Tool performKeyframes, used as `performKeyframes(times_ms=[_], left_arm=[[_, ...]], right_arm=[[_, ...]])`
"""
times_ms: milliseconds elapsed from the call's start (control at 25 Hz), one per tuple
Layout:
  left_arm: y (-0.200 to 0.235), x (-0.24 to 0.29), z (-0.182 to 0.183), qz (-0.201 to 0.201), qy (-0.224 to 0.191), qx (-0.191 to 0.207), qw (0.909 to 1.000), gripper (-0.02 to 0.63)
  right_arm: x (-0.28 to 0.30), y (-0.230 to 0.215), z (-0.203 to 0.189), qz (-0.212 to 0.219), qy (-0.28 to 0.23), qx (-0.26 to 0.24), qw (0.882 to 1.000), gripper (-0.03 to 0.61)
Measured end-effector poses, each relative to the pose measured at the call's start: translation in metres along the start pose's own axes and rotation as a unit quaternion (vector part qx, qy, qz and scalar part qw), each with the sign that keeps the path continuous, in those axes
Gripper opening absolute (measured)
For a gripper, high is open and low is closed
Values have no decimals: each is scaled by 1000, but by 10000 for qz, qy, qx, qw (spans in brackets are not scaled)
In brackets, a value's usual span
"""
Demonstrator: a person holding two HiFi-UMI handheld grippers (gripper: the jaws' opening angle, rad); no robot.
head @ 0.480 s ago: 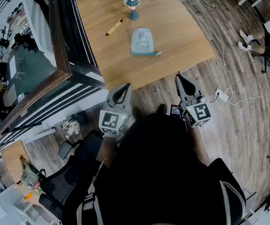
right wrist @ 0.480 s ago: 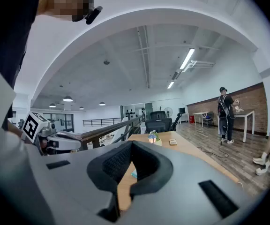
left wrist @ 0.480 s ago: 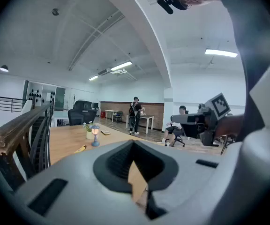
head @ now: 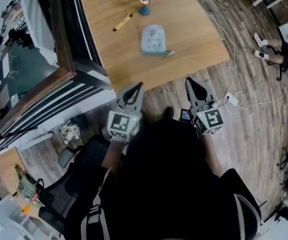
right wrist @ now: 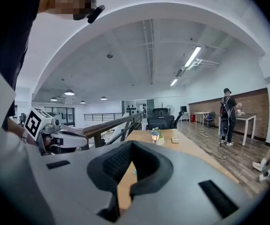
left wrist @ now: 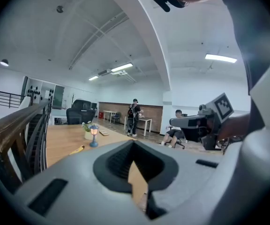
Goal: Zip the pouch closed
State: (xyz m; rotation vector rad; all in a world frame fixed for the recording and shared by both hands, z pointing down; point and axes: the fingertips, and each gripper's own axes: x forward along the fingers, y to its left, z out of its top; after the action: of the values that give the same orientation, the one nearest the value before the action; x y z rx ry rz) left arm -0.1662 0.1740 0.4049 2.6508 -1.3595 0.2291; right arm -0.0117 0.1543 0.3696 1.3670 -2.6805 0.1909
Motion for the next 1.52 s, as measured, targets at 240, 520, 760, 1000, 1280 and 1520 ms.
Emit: performKeyframes(times_ms=[240, 520, 760, 1000, 1280, 1520], left_arm=[[17, 7, -10, -36, 54, -92, 9999, -2], [34, 31, -15, 238, 204, -164, 9994, -2], [62, 85, -3, 847, 528, 217, 9948, -2], [72, 136, 3, 1437, 818, -45, 9862, -2], [45, 172, -18, 1564, 1116, -251, 9810, -2], [48, 191, -24, 1384, 1073, -330, 9840, -2]], right_arm=[[3, 0, -3, -225, 33, 95, 9997, 14], [15, -35, -19, -318, 169, 229, 9991, 12], [48, -95, -32, 59, 149, 436, 9989, 13], [79, -158, -60, 544, 333, 683, 9956, 14], [99, -184, -82, 803, 502, 805, 9922, 14], [112, -185, -87, 785, 598, 720, 9925, 13]])
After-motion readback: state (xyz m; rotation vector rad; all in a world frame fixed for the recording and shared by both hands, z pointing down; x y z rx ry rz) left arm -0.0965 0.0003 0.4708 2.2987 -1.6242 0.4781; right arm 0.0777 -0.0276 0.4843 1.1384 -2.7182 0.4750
